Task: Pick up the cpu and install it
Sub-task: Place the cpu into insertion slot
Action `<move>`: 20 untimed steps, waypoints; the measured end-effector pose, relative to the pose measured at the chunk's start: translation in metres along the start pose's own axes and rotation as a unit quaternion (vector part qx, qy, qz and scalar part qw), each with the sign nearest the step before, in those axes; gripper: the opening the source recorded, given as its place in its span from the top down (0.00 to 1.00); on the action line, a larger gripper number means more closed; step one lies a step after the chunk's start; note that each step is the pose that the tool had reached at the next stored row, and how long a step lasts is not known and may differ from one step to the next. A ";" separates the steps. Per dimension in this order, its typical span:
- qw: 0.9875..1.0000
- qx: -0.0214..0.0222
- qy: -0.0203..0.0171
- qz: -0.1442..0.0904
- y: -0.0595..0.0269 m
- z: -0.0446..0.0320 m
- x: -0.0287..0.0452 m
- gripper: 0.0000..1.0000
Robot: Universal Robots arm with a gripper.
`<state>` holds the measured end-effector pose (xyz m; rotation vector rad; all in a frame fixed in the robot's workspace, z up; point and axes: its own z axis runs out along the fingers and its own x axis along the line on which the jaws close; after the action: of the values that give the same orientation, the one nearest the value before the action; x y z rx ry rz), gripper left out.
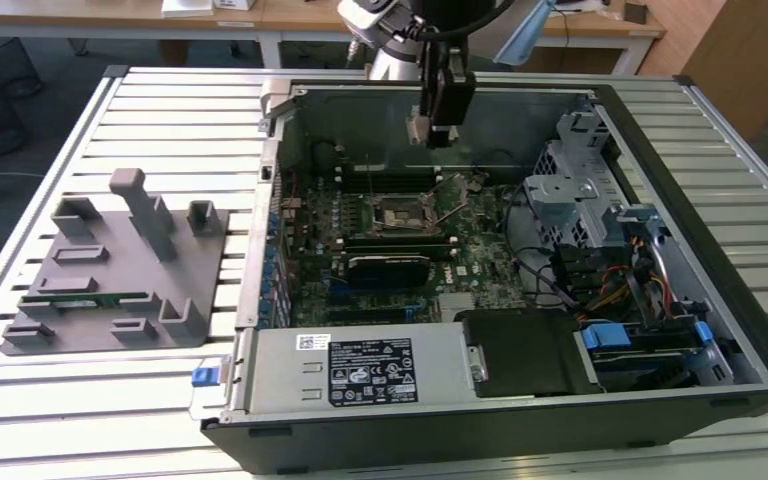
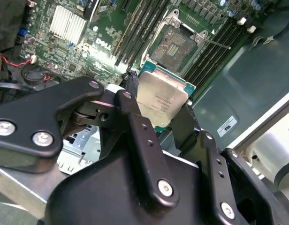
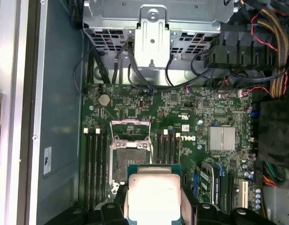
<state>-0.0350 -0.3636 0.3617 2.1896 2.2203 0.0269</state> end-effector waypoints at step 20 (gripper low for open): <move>1.000 0.000 0.000 -0.002 -0.0100 0.0275 0.0072 0.47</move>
<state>-0.0443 -0.3567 0.3338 2.1853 2.2243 0.0271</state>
